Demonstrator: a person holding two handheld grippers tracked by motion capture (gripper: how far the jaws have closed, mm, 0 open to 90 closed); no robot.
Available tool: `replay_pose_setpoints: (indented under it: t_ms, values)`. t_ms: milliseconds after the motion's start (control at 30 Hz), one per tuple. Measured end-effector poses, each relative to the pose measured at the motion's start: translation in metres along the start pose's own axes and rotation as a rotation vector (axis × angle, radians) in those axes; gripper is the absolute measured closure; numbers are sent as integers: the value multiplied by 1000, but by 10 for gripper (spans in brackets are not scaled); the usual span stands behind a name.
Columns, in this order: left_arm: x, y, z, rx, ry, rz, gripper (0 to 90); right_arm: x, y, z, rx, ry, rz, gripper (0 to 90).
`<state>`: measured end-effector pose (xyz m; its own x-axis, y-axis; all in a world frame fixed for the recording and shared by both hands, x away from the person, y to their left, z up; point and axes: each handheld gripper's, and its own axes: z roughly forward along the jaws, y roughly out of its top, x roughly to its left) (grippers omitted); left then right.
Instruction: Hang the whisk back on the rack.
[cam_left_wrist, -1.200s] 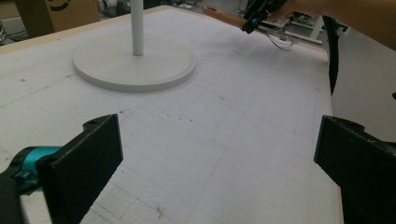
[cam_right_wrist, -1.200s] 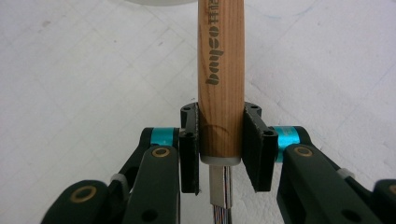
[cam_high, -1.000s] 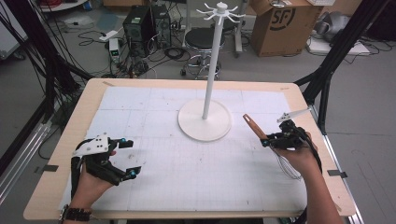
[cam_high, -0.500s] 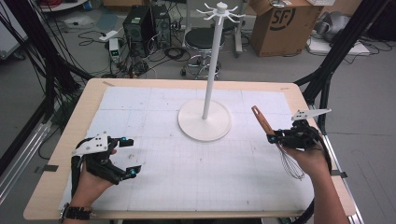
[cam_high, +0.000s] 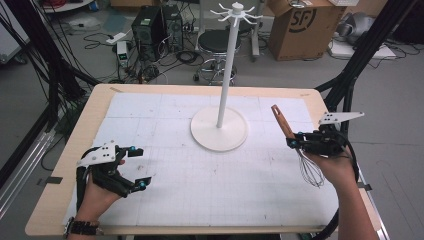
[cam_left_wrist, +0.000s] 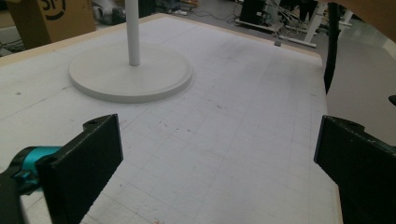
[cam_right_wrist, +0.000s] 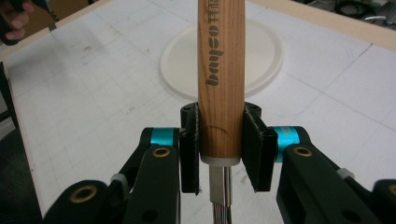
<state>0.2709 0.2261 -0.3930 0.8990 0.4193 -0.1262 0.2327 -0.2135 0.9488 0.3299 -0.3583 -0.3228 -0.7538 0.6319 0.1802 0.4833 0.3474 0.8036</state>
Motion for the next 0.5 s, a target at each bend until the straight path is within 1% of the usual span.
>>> replay_pose_setpoints:
  t_ms: [133,167,233,267,333,400,500]
  values:
    - [0,0,1,4,-4,4,17,1,6,-2,-25,18,-14,707]
    - [0,1,1,5,-2,3,17,1,8,-2,-35,23,-22,707]
    - [-1,1,3,7,-3,2,17,2,11,-4,-73,37,-44,707]
    - [-1,2,3,10,-3,7,17,3,13,-5,-88,41,-43,707]
    - [-1,3,4,10,-4,5,17,2,17,-7,-103,54,-46,707]
    - [-1,3,5,10,-1,6,17,2,22,-9,-114,74,-56,707]
    - [-2,3,5,14,4,3,17,3,32,-13,-138,110,-83,706]
